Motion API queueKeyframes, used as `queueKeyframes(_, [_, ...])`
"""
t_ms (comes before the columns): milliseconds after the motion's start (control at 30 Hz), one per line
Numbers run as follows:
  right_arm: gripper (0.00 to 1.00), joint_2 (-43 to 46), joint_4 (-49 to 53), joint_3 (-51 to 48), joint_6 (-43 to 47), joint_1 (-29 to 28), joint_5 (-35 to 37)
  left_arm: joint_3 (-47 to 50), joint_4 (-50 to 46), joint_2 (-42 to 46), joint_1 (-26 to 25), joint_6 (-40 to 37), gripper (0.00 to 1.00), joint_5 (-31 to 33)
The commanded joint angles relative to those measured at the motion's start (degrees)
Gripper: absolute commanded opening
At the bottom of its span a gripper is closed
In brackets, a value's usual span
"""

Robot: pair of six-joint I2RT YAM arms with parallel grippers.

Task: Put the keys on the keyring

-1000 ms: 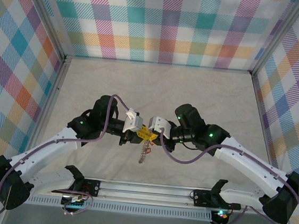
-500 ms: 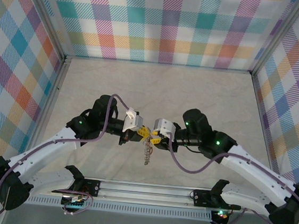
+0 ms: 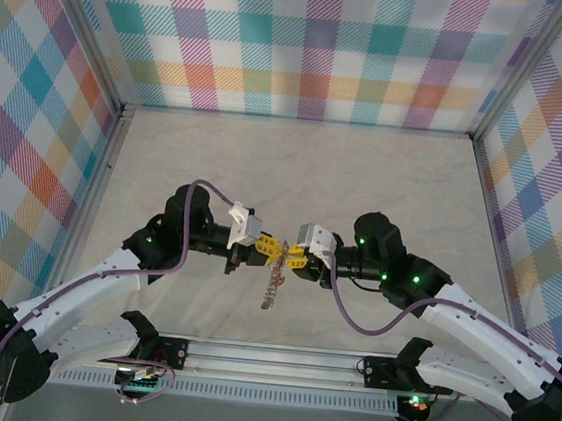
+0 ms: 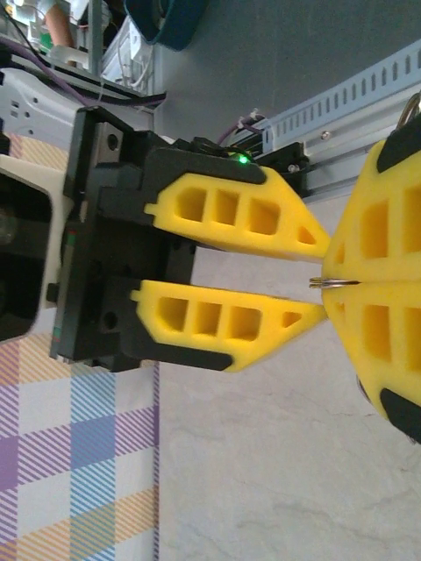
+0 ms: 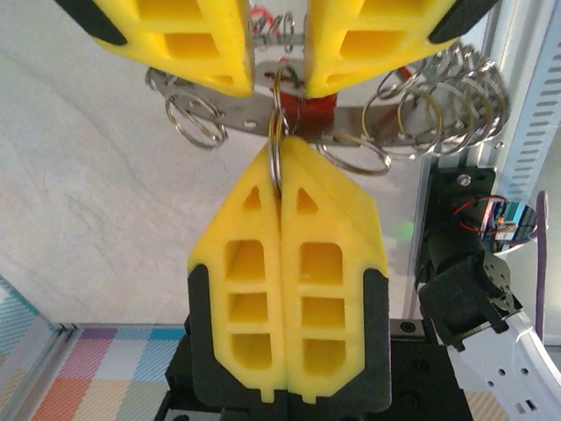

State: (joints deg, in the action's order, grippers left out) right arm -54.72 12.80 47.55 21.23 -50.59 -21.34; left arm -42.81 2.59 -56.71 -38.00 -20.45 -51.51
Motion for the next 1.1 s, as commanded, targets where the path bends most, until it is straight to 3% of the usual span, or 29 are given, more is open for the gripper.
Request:
queueKeyframes(0, [0.16, -2.1, -3.2, 0.1, -1.3, 0.2, -3.1, 0.0, 5.7, -0.2, -0.3, 2.2, 0.00, -2.5])
queueKeyframes(133, [0.02, -4.0, -4.1, 0.6, -1.7, 0.2, -3.2, 0.3, 7.4, -0.8, -0.3, 4.0, 0.00, -2.9])
queueKeyframes(200, [0.00, -5.3, -4.5, 1.1, -1.8, 0.2, -3.8, 1.5, 11.0, -0.8, -0.3, 6.4, 0.00, -2.1])
queueKeyframes(467, [0.19, -6.0, -8.7, 1.2, -2.5, 0.2, -3.6, 4.0, 15.7, -0.8, -0.8, 9.4, 0.00, 1.8])
queueKeyframes(867, [0.24, 2.3, -10.2, -3.5, -2.3, 0.4, 3.8, 2.4, 12.4, -0.4, -0.7, 9.2, 0.00, 2.2])
queueKeyframes(1000, [0.17, 3.3, -8.6, -3.7, -2.1, 0.5, 3.4, 2.0, 12.3, -0.8, -0.7, 9.5, 0.00, 1.8])
queueKeyframes(1067, [0.18, 3.5, -8.4, -4.1, -2.3, 0.6, 3.3, 2.1, 12.4, -0.6, -0.7, 9.7, 0.00, 1.8])
